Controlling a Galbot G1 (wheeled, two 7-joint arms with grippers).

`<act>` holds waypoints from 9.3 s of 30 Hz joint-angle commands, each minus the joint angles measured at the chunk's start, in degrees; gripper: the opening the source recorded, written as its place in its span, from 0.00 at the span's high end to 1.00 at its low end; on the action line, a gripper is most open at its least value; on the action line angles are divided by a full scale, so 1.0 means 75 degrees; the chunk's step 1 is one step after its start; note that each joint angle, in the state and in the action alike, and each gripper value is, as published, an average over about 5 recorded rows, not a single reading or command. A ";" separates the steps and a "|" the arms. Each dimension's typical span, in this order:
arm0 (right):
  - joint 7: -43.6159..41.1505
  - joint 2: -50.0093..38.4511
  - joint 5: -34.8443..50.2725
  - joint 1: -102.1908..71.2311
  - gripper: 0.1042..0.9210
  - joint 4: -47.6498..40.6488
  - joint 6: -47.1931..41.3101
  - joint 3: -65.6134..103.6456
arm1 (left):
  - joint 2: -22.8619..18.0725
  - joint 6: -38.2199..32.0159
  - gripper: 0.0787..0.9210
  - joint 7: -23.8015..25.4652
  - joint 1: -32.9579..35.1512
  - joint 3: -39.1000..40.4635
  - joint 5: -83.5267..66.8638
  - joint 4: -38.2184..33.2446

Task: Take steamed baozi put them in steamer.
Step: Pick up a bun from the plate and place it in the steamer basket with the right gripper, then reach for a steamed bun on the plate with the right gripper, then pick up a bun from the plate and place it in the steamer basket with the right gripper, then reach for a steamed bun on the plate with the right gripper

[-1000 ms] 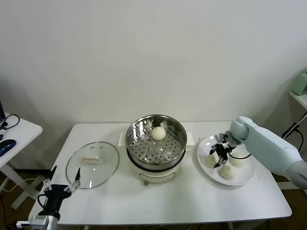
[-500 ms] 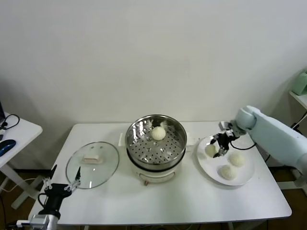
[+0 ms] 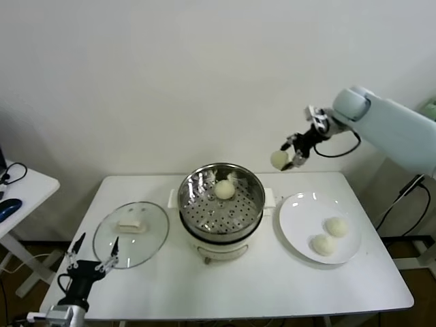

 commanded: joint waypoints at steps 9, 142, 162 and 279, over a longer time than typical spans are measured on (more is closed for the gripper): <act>0.0509 0.2512 0.1667 0.0165 0.29 0.0274 -0.0733 -0.0887 | 0.0175 0.0109 0.12 -0.0019 -0.0072 0.0026 0.0046 -0.0297; -0.0336 -0.1989 -0.6664 -0.5368 0.12 0.1320 0.2103 0.3385 | -0.0375 0.0197 0.12 -0.0184 0.0044 0.0153 0.0441 -0.0051; -0.0363 -0.1887 -0.6663 -0.5295 0.24 0.1108 0.2134 0.3293 | -0.0372 0.0206 0.12 -0.0190 -0.0025 0.0187 0.0452 0.0003; -0.0613 0.1851 -0.8300 -0.1692 0.12 0.3951 0.6354 0.0704 | 0.0128 0.0268 0.12 -0.0160 0.0166 0.0419 0.0428 0.0019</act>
